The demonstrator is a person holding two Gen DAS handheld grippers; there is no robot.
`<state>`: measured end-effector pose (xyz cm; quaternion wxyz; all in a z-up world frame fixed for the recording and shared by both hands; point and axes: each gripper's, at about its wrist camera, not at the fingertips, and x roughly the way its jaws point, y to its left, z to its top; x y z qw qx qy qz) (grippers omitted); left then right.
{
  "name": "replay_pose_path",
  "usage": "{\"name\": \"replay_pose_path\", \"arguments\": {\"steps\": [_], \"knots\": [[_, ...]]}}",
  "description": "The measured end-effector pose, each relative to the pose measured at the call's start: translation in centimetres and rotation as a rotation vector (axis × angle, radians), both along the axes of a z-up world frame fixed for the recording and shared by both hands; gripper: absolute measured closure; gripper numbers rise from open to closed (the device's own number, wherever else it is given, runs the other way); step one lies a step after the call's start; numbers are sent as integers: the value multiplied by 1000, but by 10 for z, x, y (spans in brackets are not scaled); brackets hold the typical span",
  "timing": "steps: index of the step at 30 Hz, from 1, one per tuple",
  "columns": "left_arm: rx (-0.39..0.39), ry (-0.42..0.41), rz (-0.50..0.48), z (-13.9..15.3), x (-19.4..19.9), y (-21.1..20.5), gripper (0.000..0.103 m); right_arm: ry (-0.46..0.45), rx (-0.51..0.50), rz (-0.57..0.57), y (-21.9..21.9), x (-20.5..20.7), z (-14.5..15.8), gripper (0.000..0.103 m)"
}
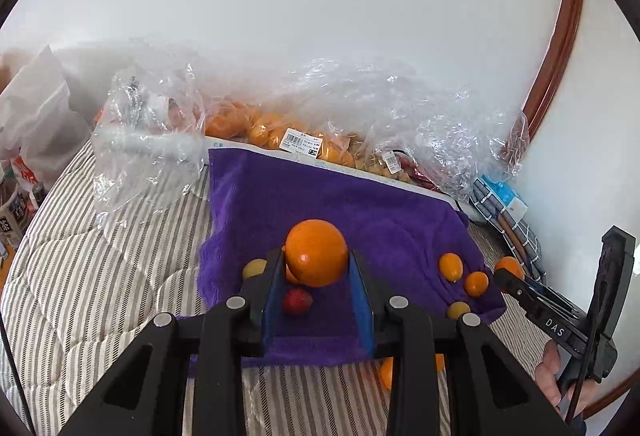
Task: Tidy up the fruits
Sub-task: 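Carry both oranges onto the purple towel and open both tools, then grasp another orange with the right tool while the left tool approaches an orange by the towel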
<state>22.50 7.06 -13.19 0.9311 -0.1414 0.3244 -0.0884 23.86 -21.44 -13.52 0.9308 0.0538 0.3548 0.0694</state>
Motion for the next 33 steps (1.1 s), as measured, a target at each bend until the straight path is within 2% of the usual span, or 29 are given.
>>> {"name": "replay_pose_path", "arguments": {"steps": [4,10,18,23,29,31,33], "knots": [[2,18,-31,-13,13,-13,73,37,25,9,3,12,-16,61],[-43,7,-80,-27,14,-15,73,69,31,37,6,19,-31,61],[-75,31,-74,-33,16,-9,73,69,-45,37,19,17,-36,61],[-41,34,-60,-38,14,-11,73,82,-11,32,14,19,-39,61],[19,21,-83,-38,12,-22,73,47,-21,25,14,13,-36,58],[20,18,-93,-37,11,-24,73,24,-16,26,14,9,-33,49],[31,15,-99,-36,12,-26,73,18,-3,36,13,5,-29,45]]}}
